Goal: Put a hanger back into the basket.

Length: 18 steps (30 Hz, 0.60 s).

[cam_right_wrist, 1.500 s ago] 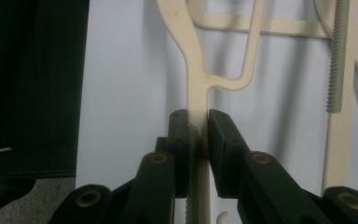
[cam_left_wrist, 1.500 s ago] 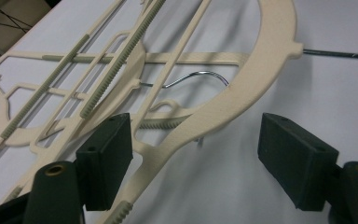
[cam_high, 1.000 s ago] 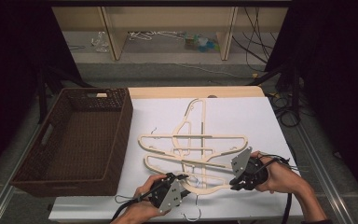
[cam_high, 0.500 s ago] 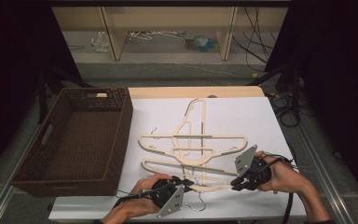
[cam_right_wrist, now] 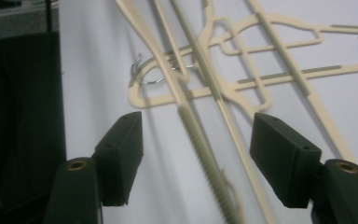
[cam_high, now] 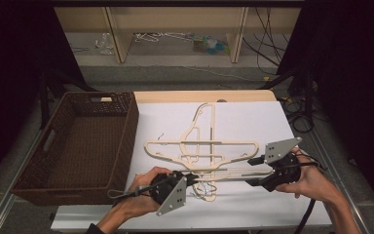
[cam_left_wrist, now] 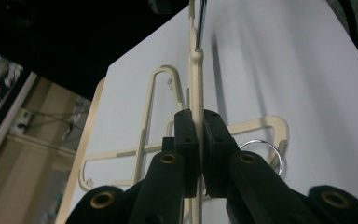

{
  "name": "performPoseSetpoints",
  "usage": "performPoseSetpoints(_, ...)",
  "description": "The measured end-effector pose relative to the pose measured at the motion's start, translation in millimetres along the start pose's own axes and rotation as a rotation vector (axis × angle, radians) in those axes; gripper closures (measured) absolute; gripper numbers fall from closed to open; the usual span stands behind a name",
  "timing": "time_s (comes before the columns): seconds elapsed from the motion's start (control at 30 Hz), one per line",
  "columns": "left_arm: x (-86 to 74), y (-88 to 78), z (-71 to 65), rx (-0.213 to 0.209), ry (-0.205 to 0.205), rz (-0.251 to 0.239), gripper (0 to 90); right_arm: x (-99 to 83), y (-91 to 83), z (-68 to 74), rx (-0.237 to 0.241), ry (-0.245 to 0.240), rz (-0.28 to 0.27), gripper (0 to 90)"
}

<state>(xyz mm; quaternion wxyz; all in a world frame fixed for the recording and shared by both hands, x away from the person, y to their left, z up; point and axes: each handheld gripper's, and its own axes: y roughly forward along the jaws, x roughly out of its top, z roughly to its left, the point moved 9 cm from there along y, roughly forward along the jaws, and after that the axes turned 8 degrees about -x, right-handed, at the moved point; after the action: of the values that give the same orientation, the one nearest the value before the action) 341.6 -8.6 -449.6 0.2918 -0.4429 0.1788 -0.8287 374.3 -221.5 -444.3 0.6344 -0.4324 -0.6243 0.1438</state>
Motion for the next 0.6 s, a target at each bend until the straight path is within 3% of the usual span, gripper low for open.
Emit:
performPoseSetpoints(0.03, 0.1, -3.4, 3.9, 0.001, -0.014, 0.004, 85.9, 0.0, 0.0, 0.0, 0.000, 0.000, 0.000, 35.0)
performPoseSetpoints(0.1, -0.4, -11.3, 10.3, -0.008, -0.090, 0.003, 85.9, 2.5, -3.3, -6.1, -0.045, 0.018, -0.022, 32.2)
performPoseSetpoints(0.13, -2.1, -14.9, 13.7, -0.016, -0.127, 0.005, 85.9, 2.5, -3.3, -6.1, -0.045, 0.018, -0.022, 32.2)
performPoseSetpoints(0.17, -7.5, -20.9, 19.6, -0.028, -0.206, 0.009, 85.9, 5.2, -8.5, -12.4, -0.080, 0.014, -0.062, 32.1)
performPoseSetpoints(0.3, -14.3, -28.4, 27.2, -0.010, -0.279, 0.002, 86.0, 5.3, -19.7, -26.5, -0.142, 0.069, -0.122, 26.9)
performPoseSetpoints(0.5, -17.1, -41.4, 37.2, -0.003, -0.417, -0.048, 85.9, -0.9, -30.0, -38.0, -0.207, 0.083, -0.145, 25.8)
performPoseSetpoints(0.53, -20.3, -45.4, 41.1, 0.002, -0.459, -0.061, 85.9, -2.2, -32.4, -42.7, -0.233, 0.110, -0.161, 23.4)
performPoseSetpoints(0.57, -20.3, -45.4, 41.1, 0.002, -0.459, -0.061, 86.0, -2.2, -32.4, -42.7, -0.233, 0.110, -0.161, 23.4)
performPoseSetpoints(0.6, -22.5, -49.2, 44.2, 0.011, -0.494, -0.077, 86.0, -4.0, -33.1, -45.2, -0.246, 0.122, -0.162, 23.2)
